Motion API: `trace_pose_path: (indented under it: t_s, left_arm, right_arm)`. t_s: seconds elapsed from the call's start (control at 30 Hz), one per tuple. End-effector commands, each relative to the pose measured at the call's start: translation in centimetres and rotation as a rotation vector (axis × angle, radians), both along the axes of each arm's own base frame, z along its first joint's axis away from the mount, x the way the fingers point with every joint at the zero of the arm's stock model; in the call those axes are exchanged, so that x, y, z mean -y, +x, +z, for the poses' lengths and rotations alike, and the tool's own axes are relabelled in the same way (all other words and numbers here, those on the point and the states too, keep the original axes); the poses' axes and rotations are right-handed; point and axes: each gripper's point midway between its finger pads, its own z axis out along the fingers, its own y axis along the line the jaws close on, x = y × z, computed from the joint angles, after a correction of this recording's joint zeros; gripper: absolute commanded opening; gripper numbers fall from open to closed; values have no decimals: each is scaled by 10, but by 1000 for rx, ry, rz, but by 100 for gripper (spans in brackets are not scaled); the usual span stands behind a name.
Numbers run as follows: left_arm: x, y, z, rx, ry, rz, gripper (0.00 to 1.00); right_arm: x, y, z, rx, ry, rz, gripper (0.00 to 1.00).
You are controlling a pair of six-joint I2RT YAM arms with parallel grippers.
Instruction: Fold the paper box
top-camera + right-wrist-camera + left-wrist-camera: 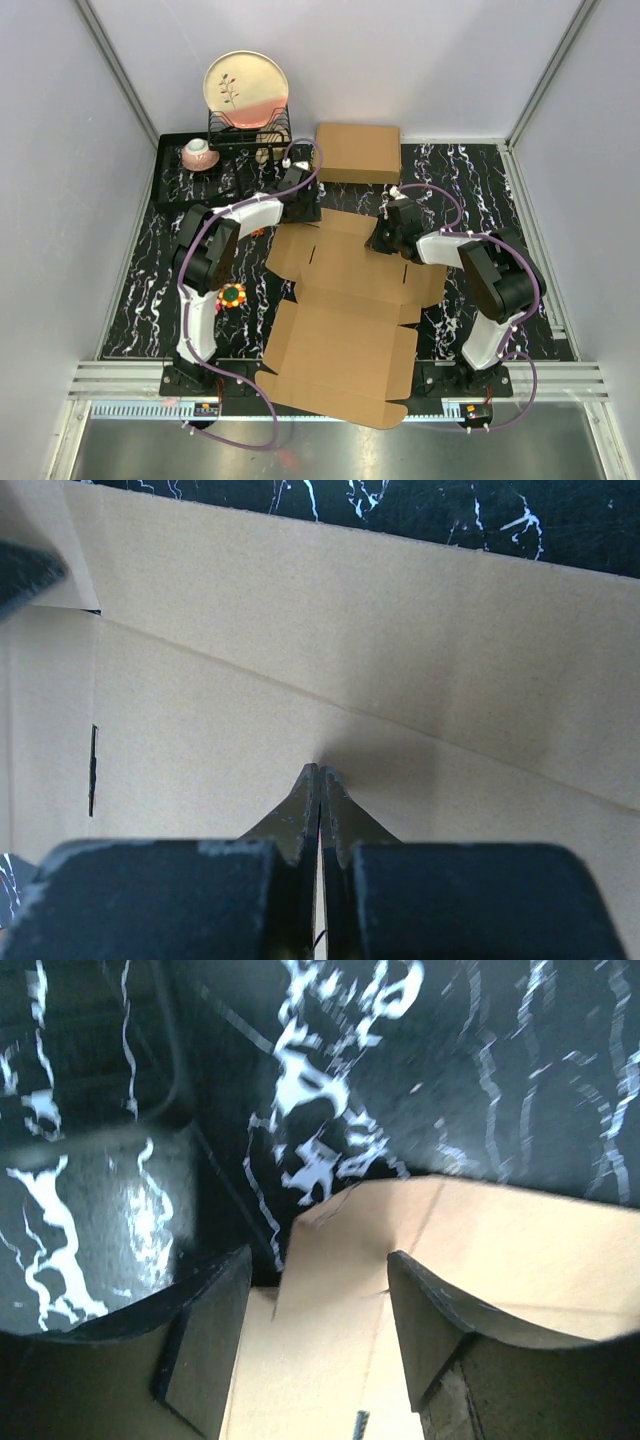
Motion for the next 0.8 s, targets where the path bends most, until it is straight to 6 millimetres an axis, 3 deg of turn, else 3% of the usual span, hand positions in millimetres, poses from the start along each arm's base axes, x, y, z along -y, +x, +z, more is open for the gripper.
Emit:
trace_pose_path:
  t_s: [0.0,0.23,0.5,0.63,0.77]
  left_arm:
    - [-20,3,13,51,-5,43,64]
    - [-41,1,14,53,13,74,64]
    - [-14,0,30,101,-113,-6,56]
    - [-4,-5,29,89,-141,-44,50]
    - [0,-11,34,118,-165,-46,45]
  right_arm:
    - [6,-9,-16,-35,-45,9,0]
    - [7,-10,-13,-28,-48,9,0]
    - [7,-10,-13,-27,-47,7,0]
    - [7,-10,-12,-24,-46,7,0]
    - [8,-10,-12,-25,-47,6,0]
